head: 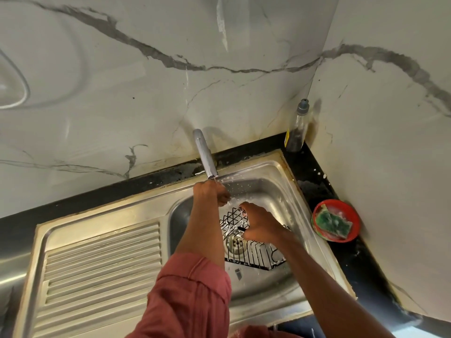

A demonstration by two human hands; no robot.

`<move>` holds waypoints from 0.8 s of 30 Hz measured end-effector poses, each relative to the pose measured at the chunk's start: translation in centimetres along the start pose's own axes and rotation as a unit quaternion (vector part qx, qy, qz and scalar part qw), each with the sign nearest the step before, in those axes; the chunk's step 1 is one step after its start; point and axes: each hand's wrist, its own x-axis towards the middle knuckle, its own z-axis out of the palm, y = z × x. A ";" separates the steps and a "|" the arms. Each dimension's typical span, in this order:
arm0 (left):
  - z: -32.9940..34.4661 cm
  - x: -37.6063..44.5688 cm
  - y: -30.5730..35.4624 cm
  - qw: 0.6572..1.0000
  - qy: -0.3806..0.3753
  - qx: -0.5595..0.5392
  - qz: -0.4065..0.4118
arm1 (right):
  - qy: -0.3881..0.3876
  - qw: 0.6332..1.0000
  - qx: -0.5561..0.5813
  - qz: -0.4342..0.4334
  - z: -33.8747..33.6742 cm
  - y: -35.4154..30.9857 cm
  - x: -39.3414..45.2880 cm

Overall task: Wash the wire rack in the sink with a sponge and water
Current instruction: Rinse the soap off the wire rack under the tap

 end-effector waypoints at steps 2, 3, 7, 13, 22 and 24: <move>-0.1 -0.7 0.8 0.997 0.023 0.056 0.040 | -0.005 1.000 -0.005 -0.005 0.1 -0.1 0.0; 0.2 -1.0 0.7 0.996 0.033 0.067 0.042 | -0.009 1.000 -0.005 -0.007 0.2 -0.2 0.0; 1.3 -0.9 0.6 0.912 -0.063 -0.398 -0.071 | -0.016 1.000 -0.010 -0.015 0.3 -0.5 -0.2; 1.1 -1.6 1.6 0.869 -0.055 -0.486 -0.077 | -0.020 1.000 -0.007 -0.023 0.7 -0.3 -0.6; 2.4 -3.1 3.2 0.978 0.169 0.064 0.104 | -0.023 0.998 -0.032 -0.041 1.0 -0.7 -0.7; 2.5 -3.2 3.2 0.970 0.207 0.050 0.119 | -0.023 0.999 -0.025 -0.035 0.9 -0.6 -0.7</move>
